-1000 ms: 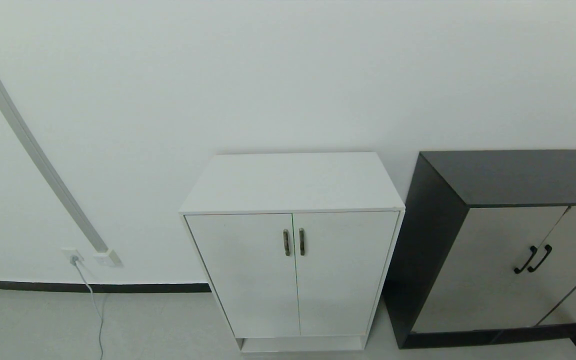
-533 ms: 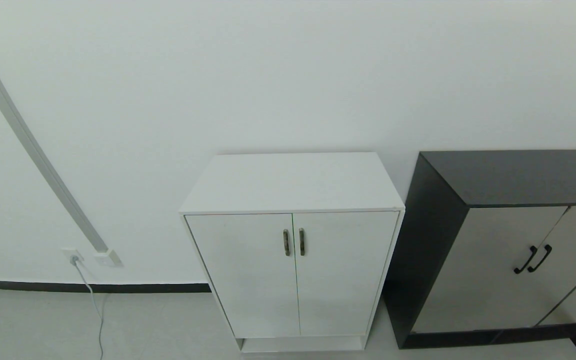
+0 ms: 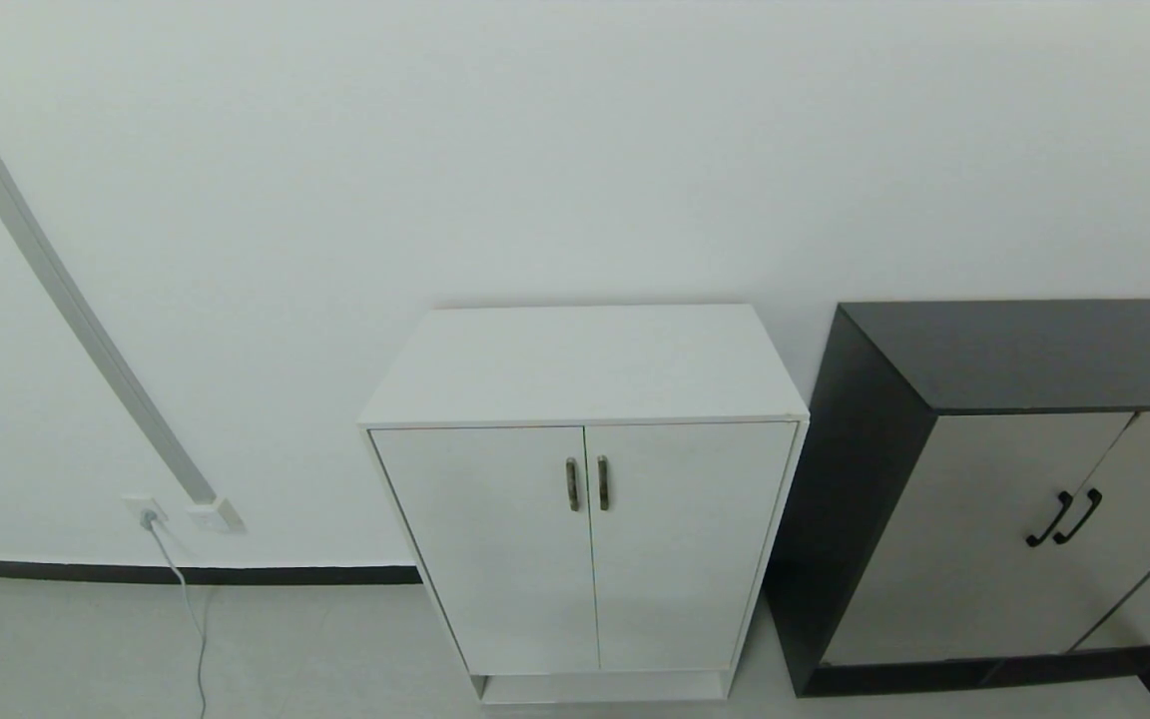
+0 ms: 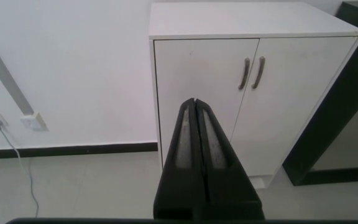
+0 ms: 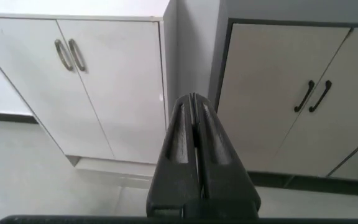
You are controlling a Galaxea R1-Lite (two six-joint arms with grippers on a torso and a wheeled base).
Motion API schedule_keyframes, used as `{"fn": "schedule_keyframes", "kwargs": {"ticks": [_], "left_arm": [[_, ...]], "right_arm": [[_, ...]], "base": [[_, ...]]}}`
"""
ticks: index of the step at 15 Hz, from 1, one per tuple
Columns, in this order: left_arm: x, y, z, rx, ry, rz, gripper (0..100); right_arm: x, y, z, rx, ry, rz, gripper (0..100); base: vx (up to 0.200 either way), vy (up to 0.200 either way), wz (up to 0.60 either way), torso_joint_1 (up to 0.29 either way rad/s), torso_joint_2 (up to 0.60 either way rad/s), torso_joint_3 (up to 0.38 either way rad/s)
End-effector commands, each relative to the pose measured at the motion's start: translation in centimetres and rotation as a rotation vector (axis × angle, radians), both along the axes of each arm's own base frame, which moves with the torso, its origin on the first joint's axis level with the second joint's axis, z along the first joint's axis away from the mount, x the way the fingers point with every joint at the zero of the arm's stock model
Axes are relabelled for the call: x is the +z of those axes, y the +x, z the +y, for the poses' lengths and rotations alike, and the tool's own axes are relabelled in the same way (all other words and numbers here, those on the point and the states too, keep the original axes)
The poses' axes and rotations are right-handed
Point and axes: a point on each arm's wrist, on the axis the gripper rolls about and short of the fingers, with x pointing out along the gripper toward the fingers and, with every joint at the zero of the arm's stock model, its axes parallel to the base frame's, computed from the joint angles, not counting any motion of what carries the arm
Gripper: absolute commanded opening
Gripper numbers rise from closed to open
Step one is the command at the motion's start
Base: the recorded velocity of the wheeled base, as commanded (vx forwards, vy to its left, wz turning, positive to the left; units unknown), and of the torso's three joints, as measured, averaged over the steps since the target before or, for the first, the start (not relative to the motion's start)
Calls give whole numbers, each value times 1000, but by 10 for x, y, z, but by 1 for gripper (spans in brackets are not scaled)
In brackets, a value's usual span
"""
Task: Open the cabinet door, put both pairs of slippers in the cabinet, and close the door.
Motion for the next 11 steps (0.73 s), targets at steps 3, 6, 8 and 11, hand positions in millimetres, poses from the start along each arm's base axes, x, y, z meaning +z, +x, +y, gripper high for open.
{"fn": "schedule_keyframes", "kwargs": {"ticks": [3,6,8,11], "left_arm": [[0,0,0,1,0,-1,0],[0,0,0,1,0,0,0],[0,0,0,1,0,0,0],[0,0,0,1,0,-1,0]], "right_arm": [[0,-2,-3,-134,79,-33,0],[0,-2,-3,-134,71,-34,0],[0,-2,-2,-132,65,-32,0],[0,-2,-2,-129,56,-32,0]], "base": [[0,0,0,0,0,0],[0,0,0,0,0,0],[0,0,0,0,0,0],[0,0,0,0,0,0]]}}
